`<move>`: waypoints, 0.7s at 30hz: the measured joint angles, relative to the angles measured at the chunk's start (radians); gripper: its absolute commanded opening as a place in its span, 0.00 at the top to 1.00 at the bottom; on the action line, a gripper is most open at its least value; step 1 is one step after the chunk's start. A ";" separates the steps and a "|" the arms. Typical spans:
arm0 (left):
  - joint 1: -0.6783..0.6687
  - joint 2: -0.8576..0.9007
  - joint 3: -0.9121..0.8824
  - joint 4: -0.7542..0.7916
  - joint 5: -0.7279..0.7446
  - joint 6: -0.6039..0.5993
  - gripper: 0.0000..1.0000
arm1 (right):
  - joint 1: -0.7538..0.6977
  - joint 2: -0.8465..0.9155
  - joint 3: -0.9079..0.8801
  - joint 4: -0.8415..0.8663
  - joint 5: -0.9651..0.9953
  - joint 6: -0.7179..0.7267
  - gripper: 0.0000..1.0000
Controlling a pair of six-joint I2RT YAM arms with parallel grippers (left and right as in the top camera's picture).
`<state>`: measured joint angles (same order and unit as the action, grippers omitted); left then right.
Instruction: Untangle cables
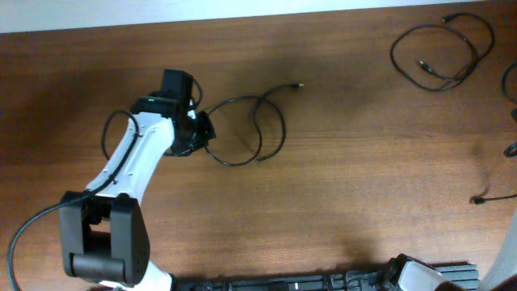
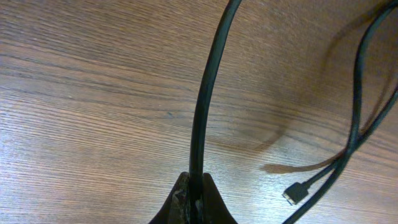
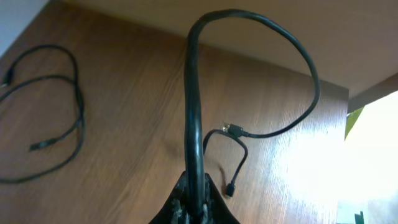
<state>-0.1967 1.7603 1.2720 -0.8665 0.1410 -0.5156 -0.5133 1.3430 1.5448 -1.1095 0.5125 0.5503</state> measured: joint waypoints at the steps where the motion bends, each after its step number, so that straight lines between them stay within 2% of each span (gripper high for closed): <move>1: -0.014 0.000 0.000 -0.001 -0.013 0.000 1.00 | -0.007 0.029 0.000 0.016 -0.003 0.000 0.96; 6: -0.030 0.000 0.000 0.000 -0.044 0.000 1.00 | -0.014 0.260 0.000 0.109 -0.021 -0.002 0.96; 14: -0.030 0.000 0.000 0.000 -0.049 0.000 1.00 | -0.056 0.657 0.002 0.127 -0.020 -0.004 0.95; 15: -0.030 0.000 0.000 0.000 -0.049 0.000 1.00 | -0.065 0.694 0.002 0.127 -0.019 -0.005 0.90; 16: -0.030 0.000 0.000 0.000 -0.049 0.000 1.00 | -0.076 0.731 0.002 0.127 -0.020 -0.005 0.75; 17: -0.030 0.000 0.000 0.000 -0.049 0.000 1.00 | -0.087 0.760 0.002 0.127 -0.019 -0.007 0.73; 18: -0.030 0.000 0.000 0.000 -0.048 0.000 1.00 | -0.097 0.777 0.002 0.129 -0.020 -0.004 0.66; 20: -0.030 0.000 0.000 0.000 -0.049 0.000 1.00 | -0.125 0.796 0.002 0.149 -0.019 -0.003 0.29; 21: -0.030 0.000 0.000 0.000 -0.049 0.000 1.00 | -0.137 0.796 0.002 0.157 -0.020 -0.009 0.17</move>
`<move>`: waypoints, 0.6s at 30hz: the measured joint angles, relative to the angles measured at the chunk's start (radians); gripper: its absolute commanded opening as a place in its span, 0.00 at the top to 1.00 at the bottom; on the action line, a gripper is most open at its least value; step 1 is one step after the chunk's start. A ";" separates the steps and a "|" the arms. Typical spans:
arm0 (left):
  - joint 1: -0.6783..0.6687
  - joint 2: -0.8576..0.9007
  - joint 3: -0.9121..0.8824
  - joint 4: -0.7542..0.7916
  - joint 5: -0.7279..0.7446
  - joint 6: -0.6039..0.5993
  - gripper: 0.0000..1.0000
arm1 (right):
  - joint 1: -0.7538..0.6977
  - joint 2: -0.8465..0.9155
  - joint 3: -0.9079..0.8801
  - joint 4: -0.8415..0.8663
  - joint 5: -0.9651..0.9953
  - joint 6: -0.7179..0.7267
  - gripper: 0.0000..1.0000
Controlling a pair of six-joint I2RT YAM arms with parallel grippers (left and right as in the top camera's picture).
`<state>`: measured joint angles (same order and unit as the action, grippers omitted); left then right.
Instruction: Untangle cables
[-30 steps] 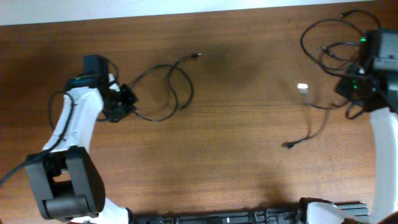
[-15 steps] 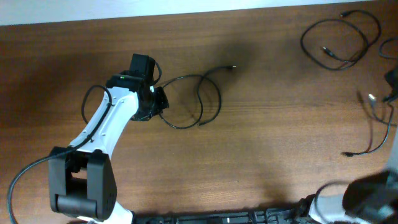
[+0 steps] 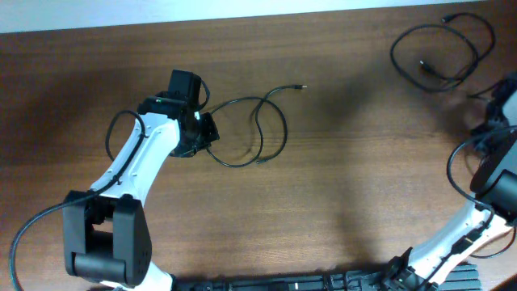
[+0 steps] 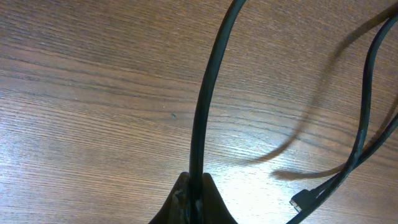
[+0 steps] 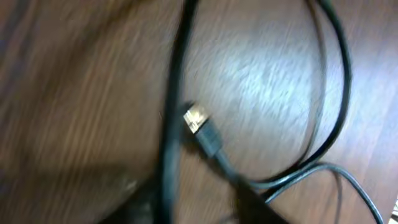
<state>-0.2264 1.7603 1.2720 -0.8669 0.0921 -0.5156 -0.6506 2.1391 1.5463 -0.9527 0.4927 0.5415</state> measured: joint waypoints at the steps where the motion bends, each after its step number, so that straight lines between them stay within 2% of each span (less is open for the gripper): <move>1: 0.000 0.000 0.000 0.000 0.000 0.000 1.00 | -0.018 0.000 0.004 0.001 0.000 -0.006 0.06; 3: 0.000 0.000 0.000 0.000 0.000 0.000 1.00 | -0.044 0.000 0.033 -0.021 -0.007 -0.029 0.01; 11: 0.000 0.000 0.000 0.000 0.000 0.000 1.00 | -0.051 -0.021 0.288 -0.297 -0.121 -0.040 0.01; 13: 0.000 0.000 0.000 0.008 0.000 0.000 1.00 | -0.051 -0.083 0.303 -0.346 -0.149 -0.040 0.01; 18: 0.000 0.000 0.000 0.031 0.000 0.000 1.00 | -0.051 -0.397 0.310 -0.478 -0.250 -0.028 0.01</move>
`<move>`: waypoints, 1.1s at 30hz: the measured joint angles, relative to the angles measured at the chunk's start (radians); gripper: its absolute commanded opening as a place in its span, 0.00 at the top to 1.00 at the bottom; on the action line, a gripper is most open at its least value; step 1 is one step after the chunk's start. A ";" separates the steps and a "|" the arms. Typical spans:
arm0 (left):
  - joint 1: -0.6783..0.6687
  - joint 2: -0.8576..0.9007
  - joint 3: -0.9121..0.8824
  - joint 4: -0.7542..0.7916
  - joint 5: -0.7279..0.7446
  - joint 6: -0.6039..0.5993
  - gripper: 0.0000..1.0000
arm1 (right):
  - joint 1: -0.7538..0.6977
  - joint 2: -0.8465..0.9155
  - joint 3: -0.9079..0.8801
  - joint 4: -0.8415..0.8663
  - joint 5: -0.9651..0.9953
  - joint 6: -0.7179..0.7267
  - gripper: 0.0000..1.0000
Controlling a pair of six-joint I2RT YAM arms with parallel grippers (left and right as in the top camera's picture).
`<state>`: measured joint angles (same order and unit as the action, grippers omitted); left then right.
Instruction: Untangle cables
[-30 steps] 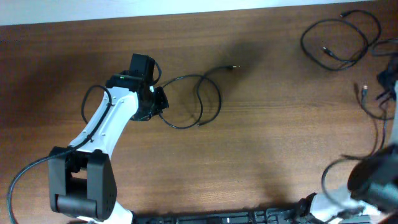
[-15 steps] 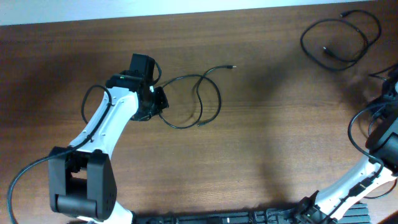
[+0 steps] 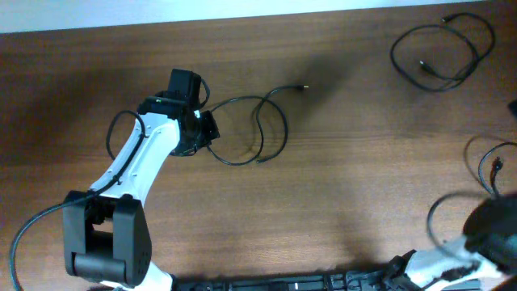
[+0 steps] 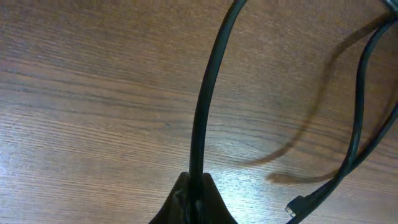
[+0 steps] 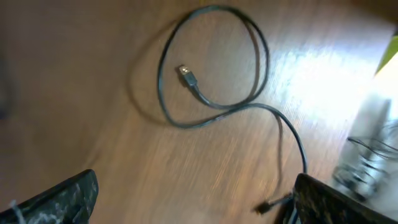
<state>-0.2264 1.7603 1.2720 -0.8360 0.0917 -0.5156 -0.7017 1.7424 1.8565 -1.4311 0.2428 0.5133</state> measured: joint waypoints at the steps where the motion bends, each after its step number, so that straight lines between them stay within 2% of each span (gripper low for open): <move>1: 0.000 0.000 0.000 0.007 0.000 0.000 1.00 | 0.000 -0.080 -0.005 -0.019 -0.007 0.012 0.01; 5: 0.000 0.000 0.000 0.010 0.000 0.000 1.00 | -0.014 -0.301 -0.167 0.002 -0.017 0.048 0.01; 7: 0.000 0.000 0.000 0.011 -0.002 0.000 1.00 | -0.044 -0.418 -0.405 0.089 -0.029 0.069 0.01; 11: 0.000 0.000 0.000 0.011 -0.003 0.000 1.00 | -0.113 -0.520 -0.736 0.202 -0.105 0.135 0.01; 16: 0.000 0.000 0.000 0.010 -0.003 0.000 1.00 | -0.190 -0.555 -0.941 0.255 -0.140 0.257 0.04; 18: 0.000 0.000 0.000 0.010 -0.003 0.000 0.99 | -0.227 -0.555 -0.994 0.275 -0.127 0.277 0.05; 20: 0.000 0.000 0.000 0.010 -0.003 0.000 0.92 | -0.268 -0.555 -1.022 0.285 -0.059 0.285 0.05; 25: 0.000 0.000 0.000 0.010 -0.006 0.004 0.91 | -0.317 -0.555 -1.026 0.314 0.141 0.295 0.05; 26: 0.000 0.000 0.000 0.011 -0.006 0.004 0.91 | -0.325 -0.555 -1.026 0.327 0.191 0.296 0.14; 28: 0.000 0.000 0.000 0.010 -0.006 0.004 0.91 | -0.328 -0.552 -1.030 0.369 0.253 0.264 0.16; 29: 0.000 0.000 0.000 0.010 -0.006 0.004 0.91 | -0.330 -0.549 -1.035 0.407 0.251 0.243 0.22; 33: 0.000 0.000 0.000 0.011 -0.008 0.004 0.90 | -0.331 -0.496 -1.044 0.502 0.144 0.098 0.22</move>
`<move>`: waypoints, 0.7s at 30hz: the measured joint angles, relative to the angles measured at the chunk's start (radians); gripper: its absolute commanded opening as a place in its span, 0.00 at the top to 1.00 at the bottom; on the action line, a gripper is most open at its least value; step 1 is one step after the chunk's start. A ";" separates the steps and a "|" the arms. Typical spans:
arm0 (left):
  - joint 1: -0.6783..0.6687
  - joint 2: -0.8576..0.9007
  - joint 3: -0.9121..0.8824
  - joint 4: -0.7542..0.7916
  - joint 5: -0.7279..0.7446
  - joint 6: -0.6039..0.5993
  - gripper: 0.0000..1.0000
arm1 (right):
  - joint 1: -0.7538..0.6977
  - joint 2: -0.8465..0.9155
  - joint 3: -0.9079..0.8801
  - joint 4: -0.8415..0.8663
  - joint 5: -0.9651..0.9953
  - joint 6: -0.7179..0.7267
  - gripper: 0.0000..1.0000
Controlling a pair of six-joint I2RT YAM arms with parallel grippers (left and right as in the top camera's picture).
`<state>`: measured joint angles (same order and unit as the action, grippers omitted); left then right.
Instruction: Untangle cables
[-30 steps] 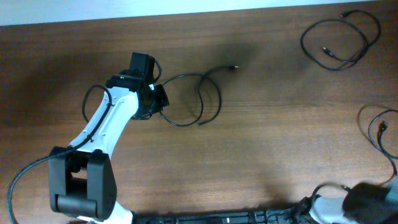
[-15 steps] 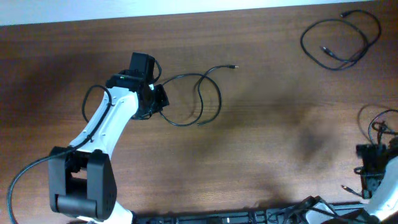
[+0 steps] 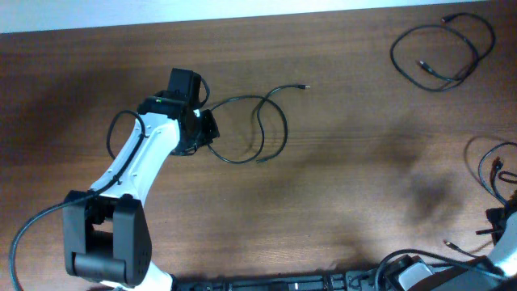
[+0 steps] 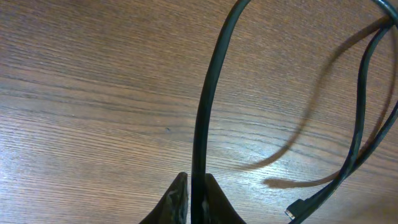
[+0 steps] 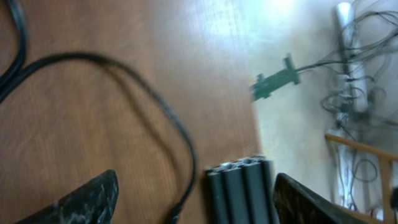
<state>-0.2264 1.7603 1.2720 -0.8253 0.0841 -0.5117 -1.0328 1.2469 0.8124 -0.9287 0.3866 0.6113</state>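
A black cable [image 3: 257, 129] lies in a loose loop left of the table's middle, one plug [image 3: 303, 86] pointing right. My left gripper [image 4: 194, 198] is shut on this cable [image 4: 208, 93] at the loop's left side, and the strand runs straight up from between the jaws. Its other plug [image 4: 297, 208] rests on the wood to the right. My right gripper [image 5: 199, 208] is open, fingers wide apart with nothing between them, above the table's right edge. A second black cable [image 5: 158, 102] lies below it, blurred, and shows at the right edge [image 3: 489, 171] overhead.
A third coiled cable [image 3: 440, 50] lies at the back right corner. A black ribbed rail [image 5: 239, 186] runs along the table's edge, with floor and loose wires [image 5: 354, 68] beyond it. The left arm [image 3: 137, 174] stretches over the front left.
My open right gripper was above the looped cable at the right edge and now faces the table's edge and the black rail. The left gripper keeps its hold and has hardly moved.
First both grippers were shut on cables, the right one holding its cable up at the far right. Then the right view was blurred with that cable close. Later the right gripper was open with the cable lying on the table, and now it is at the near right corner.
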 measured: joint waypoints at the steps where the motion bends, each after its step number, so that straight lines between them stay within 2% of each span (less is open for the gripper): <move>1: 0.000 0.000 0.000 0.000 -0.006 0.000 0.91 | 0.000 0.012 -0.001 0.016 -0.020 -0.021 0.22; 7: 0.000 0.000 0.000 0.000 -0.037 0.000 0.91 | 0.000 0.093 -0.001 0.072 -0.084 -0.067 0.22; 8: 0.000 0.000 0.000 0.000 -0.038 0.000 0.91 | 0.000 0.116 -0.001 0.092 -0.090 -0.069 0.47; 10: 0.000 0.000 0.000 0.000 -0.040 0.000 0.91 | 0.000 0.163 -0.001 0.112 -0.099 -0.074 0.68; 11: 0.000 0.000 0.000 0.000 -0.040 0.000 0.91 | 0.000 0.179 -0.001 0.114 -0.101 -0.074 0.74; 13: 0.000 0.000 0.000 0.000 -0.040 0.000 0.90 | 0.000 0.200 -0.003 0.105 -0.108 -0.079 0.72; 14: 0.000 0.000 0.000 0.000 -0.040 0.000 0.90 | 0.000 0.200 -0.004 0.102 -0.116 -0.077 0.61; 20: 0.000 0.000 0.000 0.000 -0.040 0.000 0.89 | 0.000 0.200 -0.010 0.083 -0.187 -0.084 0.59; 21: 0.000 0.000 0.000 0.000 -0.040 0.000 0.88 | 0.000 0.200 -0.016 0.078 -0.189 -0.083 0.55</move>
<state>-0.2264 1.7603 1.2720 -0.8257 0.0441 -0.5117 -1.0328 1.4467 0.7963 -0.8505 0.1974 0.5282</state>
